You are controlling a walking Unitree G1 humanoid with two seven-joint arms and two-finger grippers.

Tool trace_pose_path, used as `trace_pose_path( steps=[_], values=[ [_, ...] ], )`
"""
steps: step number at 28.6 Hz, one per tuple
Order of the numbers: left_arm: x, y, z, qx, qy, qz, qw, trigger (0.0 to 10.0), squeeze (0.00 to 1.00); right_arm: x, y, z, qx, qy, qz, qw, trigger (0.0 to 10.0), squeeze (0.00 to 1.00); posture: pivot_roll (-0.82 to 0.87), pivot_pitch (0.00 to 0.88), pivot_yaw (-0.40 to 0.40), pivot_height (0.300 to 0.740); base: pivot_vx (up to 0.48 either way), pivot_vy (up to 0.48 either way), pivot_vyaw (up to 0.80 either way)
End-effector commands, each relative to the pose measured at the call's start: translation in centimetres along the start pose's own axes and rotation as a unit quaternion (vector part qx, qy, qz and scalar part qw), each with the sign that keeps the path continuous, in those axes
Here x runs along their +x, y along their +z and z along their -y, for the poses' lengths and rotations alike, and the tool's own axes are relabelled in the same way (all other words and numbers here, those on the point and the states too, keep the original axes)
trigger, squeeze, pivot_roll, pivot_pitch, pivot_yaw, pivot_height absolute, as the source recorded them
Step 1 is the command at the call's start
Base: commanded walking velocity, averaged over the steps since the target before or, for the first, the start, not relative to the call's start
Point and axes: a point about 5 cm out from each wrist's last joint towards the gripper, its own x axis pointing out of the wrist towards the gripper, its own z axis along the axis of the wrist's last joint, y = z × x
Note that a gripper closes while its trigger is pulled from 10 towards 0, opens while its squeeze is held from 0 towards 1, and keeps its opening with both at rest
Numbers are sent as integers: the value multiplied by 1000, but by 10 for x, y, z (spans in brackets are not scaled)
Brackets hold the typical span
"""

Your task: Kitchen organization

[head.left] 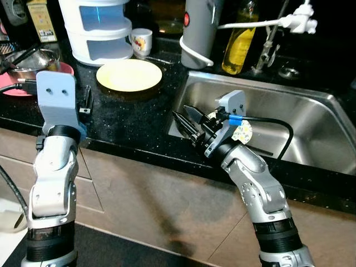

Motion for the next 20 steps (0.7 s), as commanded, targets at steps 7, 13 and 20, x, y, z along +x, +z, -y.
trace_pose_path(
  steps=[7,13,20],
  values=[
    [-1,-10,0,-8,2,-20,1000,10000,0,0,-1,4,-12,-4,-3,1000,10000,0,111,26,-55,740,465,0,0],
    [-1,-10,2,-14,3,-19,1000,10000,0,0,-1,4,-12,-5,-2,1000,10000,0,110,31,-55,740,62,0,0],
    [-2,-11,2,-14,7,-23,1000,10000,0,0,-1,5,-12,-6,-2,1000,10000,0,110,34,-55,740,0,0,0]
  ],
)
